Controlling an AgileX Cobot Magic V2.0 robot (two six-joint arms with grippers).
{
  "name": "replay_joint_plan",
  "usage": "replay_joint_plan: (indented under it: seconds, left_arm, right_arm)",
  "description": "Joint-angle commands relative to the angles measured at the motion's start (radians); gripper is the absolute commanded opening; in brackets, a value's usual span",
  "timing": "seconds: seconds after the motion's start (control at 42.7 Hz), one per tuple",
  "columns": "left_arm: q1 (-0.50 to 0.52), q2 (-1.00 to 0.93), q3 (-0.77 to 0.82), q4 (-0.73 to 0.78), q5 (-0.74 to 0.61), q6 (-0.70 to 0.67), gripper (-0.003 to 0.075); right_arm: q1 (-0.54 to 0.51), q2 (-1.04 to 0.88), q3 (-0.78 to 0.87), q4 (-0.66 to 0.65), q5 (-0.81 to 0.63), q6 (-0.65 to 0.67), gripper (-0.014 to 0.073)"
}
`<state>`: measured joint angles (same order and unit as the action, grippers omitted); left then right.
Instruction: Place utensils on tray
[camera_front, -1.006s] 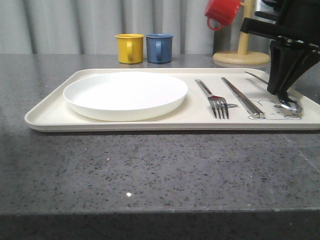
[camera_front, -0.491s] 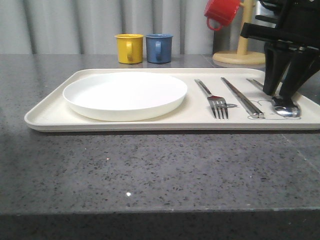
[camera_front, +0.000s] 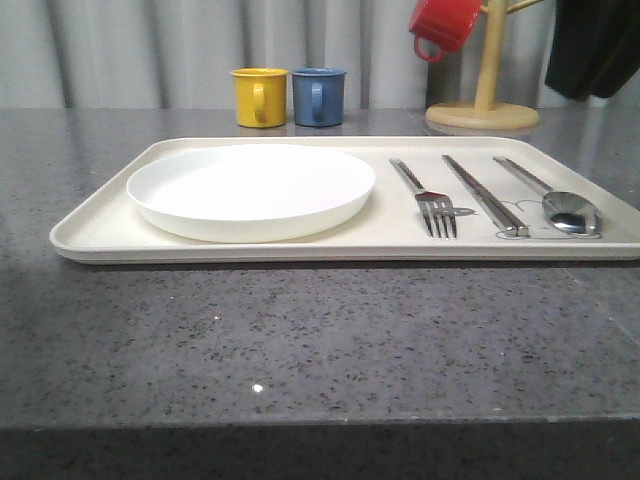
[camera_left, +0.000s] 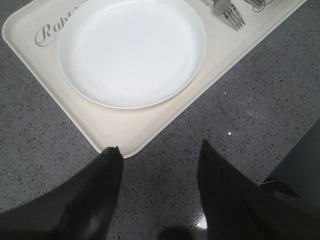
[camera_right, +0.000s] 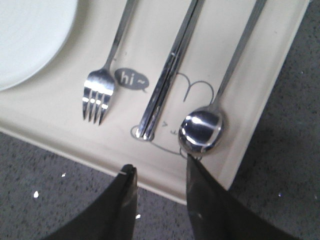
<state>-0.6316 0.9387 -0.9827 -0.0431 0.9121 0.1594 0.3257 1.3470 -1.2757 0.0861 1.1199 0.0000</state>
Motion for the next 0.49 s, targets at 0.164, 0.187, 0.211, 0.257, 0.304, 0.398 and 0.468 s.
replay_joint_plan:
  seconds: [0.164, 0.187, 0.211, 0.257, 0.304, 0.398, 0.468]
  left_arm:
    - [-0.008, -0.012, -0.025, -0.004, -0.059, -0.012, 0.0347]
    - [-0.008, -0.012, -0.025, -0.004, -0.059, -0.012, 0.0347]
    - [-0.008, -0.012, -0.025, -0.004, -0.059, -0.012, 0.0347]
    - [-0.008, -0.012, -0.025, -0.004, -0.059, -0.012, 0.0347]
    - [-0.008, -0.012, -0.025, -0.004, -0.059, -0.012, 0.0347]
    - [-0.008, -0.012, -0.025, -0.004, -0.059, -0.012, 0.0347]
    - [-0.008, -0.012, -0.025, -0.004, -0.059, -0.012, 0.0347]
  right_arm:
    - [0.004, -0.313, 0.103, -0.021, -0.022, -0.018, 0.0277]
    - [0.004, -0.340, 0.113, -0.021, -0.020, -0.018, 0.0277]
    - [0.004, -0.354, 0.121, -0.020, -0.020, -0.018, 0.0277]
    - [0.004, -0.409, 0.138, -0.020, -0.020, -0.018, 0.0277]
    - [0.004, -0.447, 0.154, -0.020, -0.019, -0.017, 0.0277]
    - [0.004, -0.526, 0.188, -0.020, -0.013, -0.017, 0.0277]
    - [0.004, -0.583, 0.212, -0.021, -0.007, -0.017, 0.0277]
